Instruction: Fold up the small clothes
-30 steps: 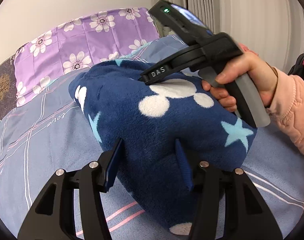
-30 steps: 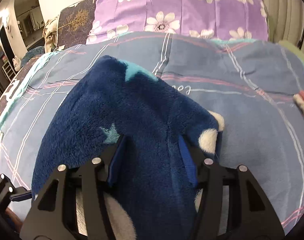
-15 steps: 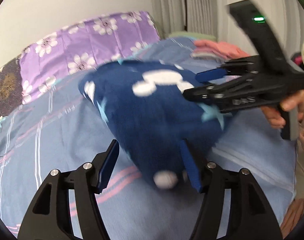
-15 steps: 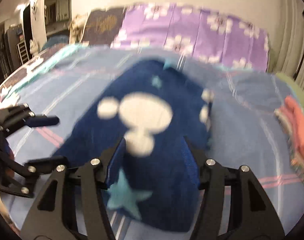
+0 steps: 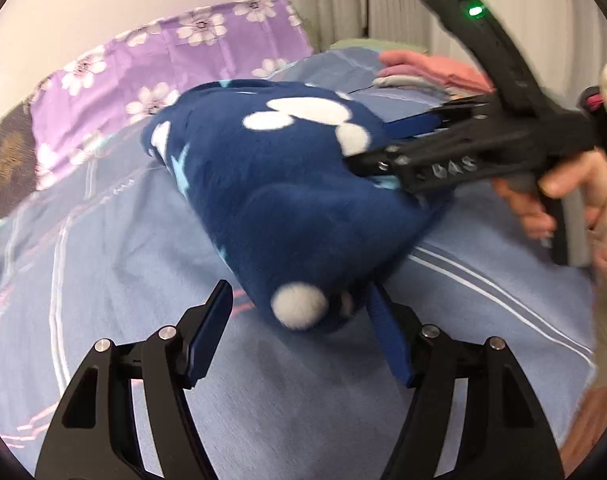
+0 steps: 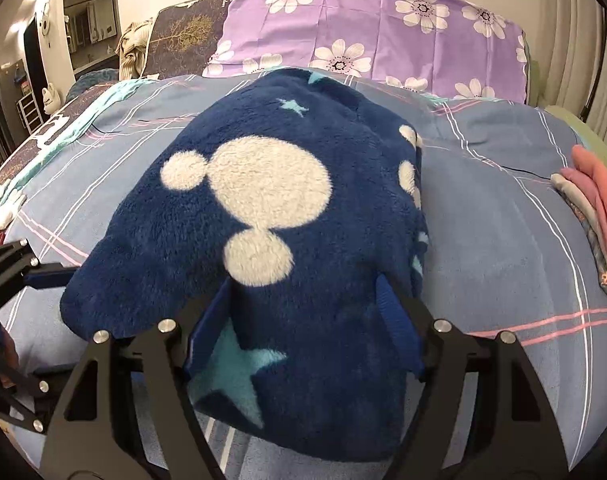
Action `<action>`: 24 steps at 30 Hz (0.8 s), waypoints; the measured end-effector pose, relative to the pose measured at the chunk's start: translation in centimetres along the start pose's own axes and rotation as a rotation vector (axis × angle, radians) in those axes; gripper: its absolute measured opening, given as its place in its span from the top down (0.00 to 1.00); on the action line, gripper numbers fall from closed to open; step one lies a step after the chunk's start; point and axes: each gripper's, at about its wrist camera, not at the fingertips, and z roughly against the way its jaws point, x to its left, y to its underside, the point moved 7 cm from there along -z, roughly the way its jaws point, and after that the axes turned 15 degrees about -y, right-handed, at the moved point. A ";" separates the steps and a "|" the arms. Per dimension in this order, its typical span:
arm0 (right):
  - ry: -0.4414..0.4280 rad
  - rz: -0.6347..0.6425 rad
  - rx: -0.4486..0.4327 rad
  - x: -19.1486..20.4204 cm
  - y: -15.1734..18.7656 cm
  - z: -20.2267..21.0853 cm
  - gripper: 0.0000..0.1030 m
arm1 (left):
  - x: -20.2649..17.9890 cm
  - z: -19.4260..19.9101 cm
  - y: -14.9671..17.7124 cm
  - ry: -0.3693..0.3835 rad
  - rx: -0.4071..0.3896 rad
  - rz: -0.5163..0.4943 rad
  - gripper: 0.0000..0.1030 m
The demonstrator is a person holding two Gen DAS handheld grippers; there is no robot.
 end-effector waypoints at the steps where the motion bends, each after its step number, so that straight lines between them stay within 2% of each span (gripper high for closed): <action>1: 0.010 0.002 0.003 0.1 0.0 -0.1 0.27 | 0.2 -0.9 0.0 -0.050 0.024 -0.006 0.32; 2: 0.016 0.007 0.007 0.2 0.0 -0.2 0.27 | 0.3 -2.0 0.2 -0.081 0.051 -0.011 0.31; 5: 0.016 0.030 0.011 0.1 0.2 -0.3 0.27 | 1.1 -2.5 1.1 -0.061 0.090 0.038 0.30; 9: 0.017 0.024 0.005 -0.2 0.6 0.0 0.27 | 1.3 -1.1 2.3 -0.074 0.084 0.003 0.30; 12: 0.028 -0.035 -0.019 -0.9 0.9 1.4 0.26 | 1.9 -0.3 3.1 -0.107 0.092 -0.011 0.33; 13: 0.033 -0.084 -0.041 -1.5 1.2 2.6 0.25 | 2.2 -0.1 3.1 -0.101 0.090 0.000 0.34; 15: -0.008 -0.200 -0.097 -2.7 1.9 4.9 0.23 | 2.5 2.0 2.8 -0.036 0.061 0.049 0.35; 16: -0.032 -0.251 -0.119 -3.2 2.2 5.8 0.19 | 2.9 2.8 2.3 -0.010 0.037 0.070 0.35; 18: -0.126 -0.422 -0.167 -4.6 3.7 7.9 0.17 | 3.6 4.0 0.5 0.009 -0.025 0.093 0.35; 21: -0.245 -0.620 -0.162 -5.4 6.2 8.6 0.16 | 4.2 4.0 -2.1 -0.016 -0.087 0.086 0.35; 24: -0.330 -0.740 -0.115 -4.2 8.2 7.1 0.15 | 4.1 1.0 -3.8 -0.030 -0.065 0.076 0.35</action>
